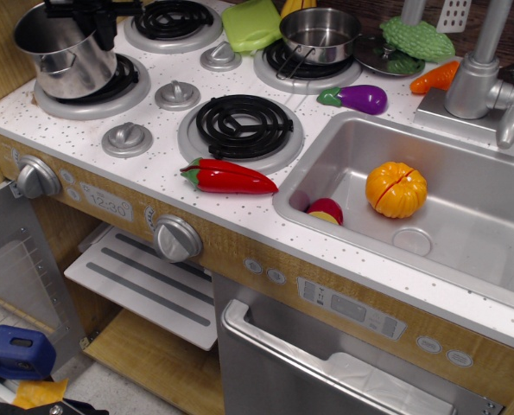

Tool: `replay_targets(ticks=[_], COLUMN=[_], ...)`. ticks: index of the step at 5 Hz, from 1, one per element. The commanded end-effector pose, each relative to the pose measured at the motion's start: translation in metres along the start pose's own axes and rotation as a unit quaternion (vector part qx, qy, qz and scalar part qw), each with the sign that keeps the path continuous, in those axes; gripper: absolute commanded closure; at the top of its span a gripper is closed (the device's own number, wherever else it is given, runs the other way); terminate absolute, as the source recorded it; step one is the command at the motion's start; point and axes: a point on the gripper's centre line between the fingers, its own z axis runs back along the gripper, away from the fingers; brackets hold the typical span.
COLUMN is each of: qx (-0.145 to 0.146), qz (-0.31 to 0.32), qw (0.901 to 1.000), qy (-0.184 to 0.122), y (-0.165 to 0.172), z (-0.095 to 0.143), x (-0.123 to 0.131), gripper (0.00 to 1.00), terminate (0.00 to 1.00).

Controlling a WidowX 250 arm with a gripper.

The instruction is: Put pot on stove which is near stove

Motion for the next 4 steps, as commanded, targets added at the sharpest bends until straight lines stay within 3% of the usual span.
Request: replay_targets(ticks=[1, 3, 4], qx=[-0.004, -0.022, -0.04], qz=[-0.016, -0.024, -0.02], qw=[0.9988, 0.9988, 0.9983], qy=[-0.047, -0.035, -0.037], y=[0.003, 0.0039, 0.004], z=[0.0245, 0.0207, 0.0208], x=[0.024, 0.0323, 0.0302], gripper=[1.0, 1.0, 0.0], terminate=[0.0, 0.0, 1.0])
